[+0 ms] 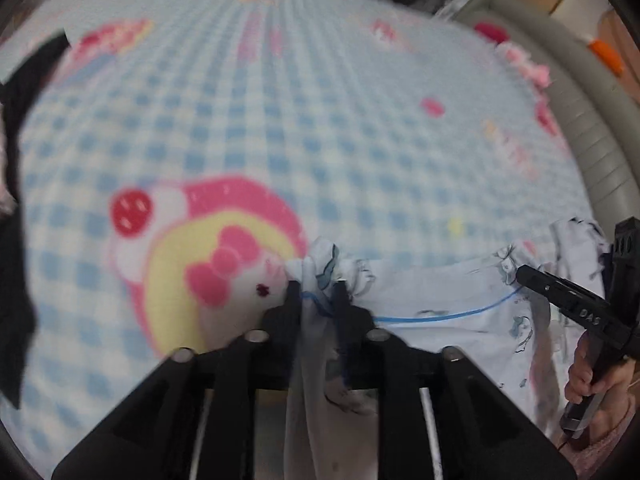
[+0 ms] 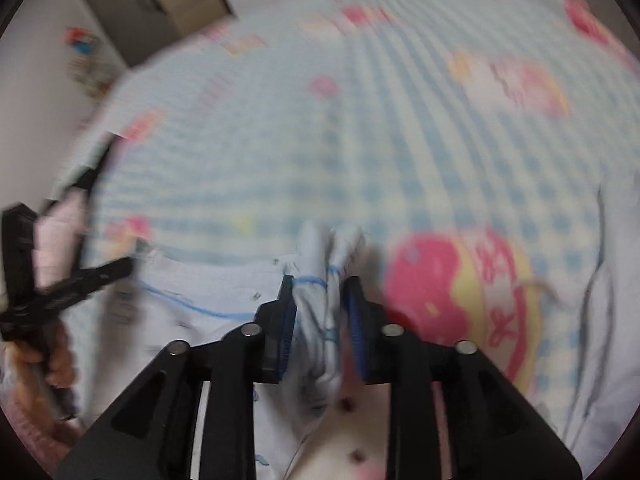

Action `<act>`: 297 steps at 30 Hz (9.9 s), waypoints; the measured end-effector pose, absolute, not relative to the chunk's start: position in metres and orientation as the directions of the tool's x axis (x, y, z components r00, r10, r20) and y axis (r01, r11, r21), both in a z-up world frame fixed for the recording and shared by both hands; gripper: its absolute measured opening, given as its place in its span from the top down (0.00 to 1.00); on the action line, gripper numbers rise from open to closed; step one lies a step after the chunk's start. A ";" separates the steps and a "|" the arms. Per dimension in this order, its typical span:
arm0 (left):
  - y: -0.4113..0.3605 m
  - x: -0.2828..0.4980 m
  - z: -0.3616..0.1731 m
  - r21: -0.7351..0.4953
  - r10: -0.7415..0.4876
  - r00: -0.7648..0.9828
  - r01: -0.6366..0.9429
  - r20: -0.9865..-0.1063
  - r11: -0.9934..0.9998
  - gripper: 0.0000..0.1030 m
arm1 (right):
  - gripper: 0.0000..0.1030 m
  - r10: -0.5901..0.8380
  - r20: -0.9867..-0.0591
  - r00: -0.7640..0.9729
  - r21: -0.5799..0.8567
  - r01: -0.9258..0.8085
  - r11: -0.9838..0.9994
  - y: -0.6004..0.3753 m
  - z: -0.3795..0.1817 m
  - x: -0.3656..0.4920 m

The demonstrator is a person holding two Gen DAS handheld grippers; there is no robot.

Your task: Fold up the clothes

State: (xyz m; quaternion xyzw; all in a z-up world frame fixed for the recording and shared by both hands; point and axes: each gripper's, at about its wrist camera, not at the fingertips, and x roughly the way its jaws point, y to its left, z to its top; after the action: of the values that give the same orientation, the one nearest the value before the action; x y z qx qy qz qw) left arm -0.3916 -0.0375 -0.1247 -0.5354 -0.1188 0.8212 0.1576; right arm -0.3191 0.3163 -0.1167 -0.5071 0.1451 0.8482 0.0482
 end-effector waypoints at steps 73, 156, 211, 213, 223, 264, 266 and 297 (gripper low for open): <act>-0.050 -0.018 -0.148 -0.694 0.654 -0.286 0.059 -0.700 -0.717 0.61 | 0.70 -0.430 -0.773 -0.466 0.523 -0.085 -0.848 0.204 -0.129 -0.010; 0.010 -0.103 -0.111 -0.279 0.354 -0.492 -0.220 -0.795 -0.935 0.66 | 0.56 -0.116 -0.829 -0.548 0.200 -0.096 -0.975 0.224 -0.109 -0.070; -0.012 -0.047 -0.112 -0.301 0.346 -0.519 -0.173 -0.782 -0.938 0.59 | 0.57 -0.062 -0.792 -0.607 0.165 -0.116 -0.980 0.222 -0.095 -0.017; -0.002 -0.048 -0.114 -0.294 0.356 -0.508 -0.202 -0.784 -0.934 0.59 | 0.57 -0.082 -0.785 -0.614 0.164 -0.079 -0.983 0.212 -0.091 -0.016; 0.002 -0.042 -0.127 -0.214 0.292 -0.480 -0.210 -0.827 -0.954 0.58 | 0.57 -0.051 -0.828 -0.558 0.129 -0.101 -0.987 0.209 -0.106 -0.015; -0.013 -0.048 -0.117 -0.267 0.315 -0.469 -0.168 -0.825 -0.949 0.59 | 0.57 -0.041 -0.861 -0.507 0.099 -0.088 -0.991 0.203 -0.109 -0.013; -0.014 -0.049 -0.117 -0.259 0.308 -0.466 -0.167 -0.829 -0.951 0.58 | 0.57 -0.056 -0.863 -0.501 0.126 -0.106 -0.986 0.210 -0.110 -0.011; -0.041 -0.035 -0.122 -0.311 0.324 -0.420 -0.100 -0.848 -0.945 0.59 | 0.56 -0.135 -0.867 -0.479 0.182 -0.052 -0.982 0.203 -0.119 -0.003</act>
State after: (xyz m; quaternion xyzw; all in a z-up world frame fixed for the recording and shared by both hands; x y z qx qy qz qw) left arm -0.0345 -0.0413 -0.1222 -0.5235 -0.1068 0.8357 0.1267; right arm -0.0030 0.2029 -0.1193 -0.5096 0.0920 0.8551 -0.0241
